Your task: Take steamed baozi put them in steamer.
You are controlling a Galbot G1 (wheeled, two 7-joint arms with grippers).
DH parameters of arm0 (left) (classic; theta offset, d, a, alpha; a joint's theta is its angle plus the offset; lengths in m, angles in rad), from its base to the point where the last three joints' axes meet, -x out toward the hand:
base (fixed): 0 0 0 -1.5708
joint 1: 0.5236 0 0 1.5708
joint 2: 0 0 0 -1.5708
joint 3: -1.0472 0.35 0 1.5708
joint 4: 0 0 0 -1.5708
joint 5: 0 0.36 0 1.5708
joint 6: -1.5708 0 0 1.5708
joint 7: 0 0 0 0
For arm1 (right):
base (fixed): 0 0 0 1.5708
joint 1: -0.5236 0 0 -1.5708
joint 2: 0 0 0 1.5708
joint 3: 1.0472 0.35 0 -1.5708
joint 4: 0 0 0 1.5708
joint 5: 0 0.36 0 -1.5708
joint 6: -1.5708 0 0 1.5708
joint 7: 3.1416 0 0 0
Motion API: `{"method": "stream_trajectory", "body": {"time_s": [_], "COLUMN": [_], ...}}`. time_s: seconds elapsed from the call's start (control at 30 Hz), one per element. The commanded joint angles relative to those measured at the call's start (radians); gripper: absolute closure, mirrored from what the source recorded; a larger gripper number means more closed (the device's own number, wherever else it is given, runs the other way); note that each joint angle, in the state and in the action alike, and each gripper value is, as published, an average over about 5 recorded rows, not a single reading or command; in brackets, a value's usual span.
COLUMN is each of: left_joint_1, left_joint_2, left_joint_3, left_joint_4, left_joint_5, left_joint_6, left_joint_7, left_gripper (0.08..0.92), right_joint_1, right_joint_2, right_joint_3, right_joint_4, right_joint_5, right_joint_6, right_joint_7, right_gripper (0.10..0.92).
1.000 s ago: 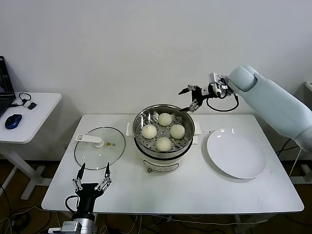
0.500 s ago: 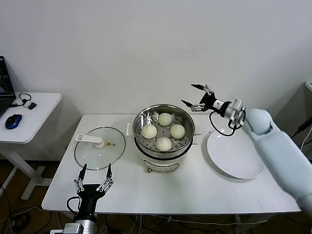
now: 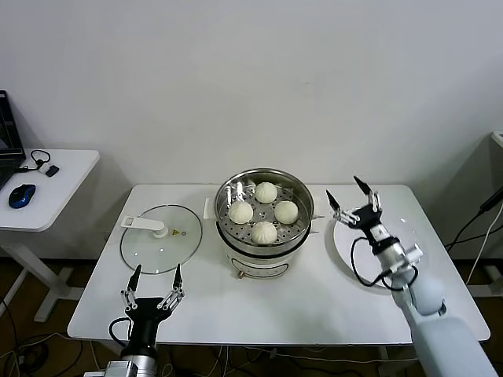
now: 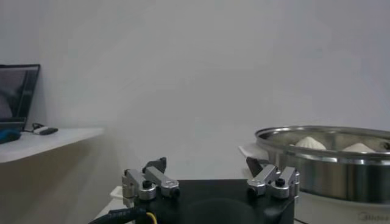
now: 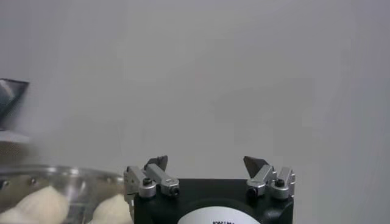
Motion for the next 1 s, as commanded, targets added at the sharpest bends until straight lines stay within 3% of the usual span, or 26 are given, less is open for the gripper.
{"method": "stream_trajectory", "body": {"time_s": [0.03, 1.0], "left_joint_1": [0.006, -0.004], "left_joint_2": [-0.004, 0.0], "left_joint_3": [0.004, -0.005], "left_joint_4": [0.0, 0.02], "left_joint_5": [0.01, 0.052], "left_joint_6": [-0.003, 0.018], "left_joint_7": [-0.002, 0.001], "left_gripper": [0.177, 0.177], "right_joint_1": [-0.417, -0.486], "right_joint_2": [0.136, 0.155], "right_joint_3": [0.14, 0.138], "right_joint_4": [0.095, 0.103], "right_joint_5": [0.031, 0.062], "right_joint_6": [0.09, 0.008], "right_joint_7": [0.105, 0.077], "right_gripper": [0.203, 0.203]}}
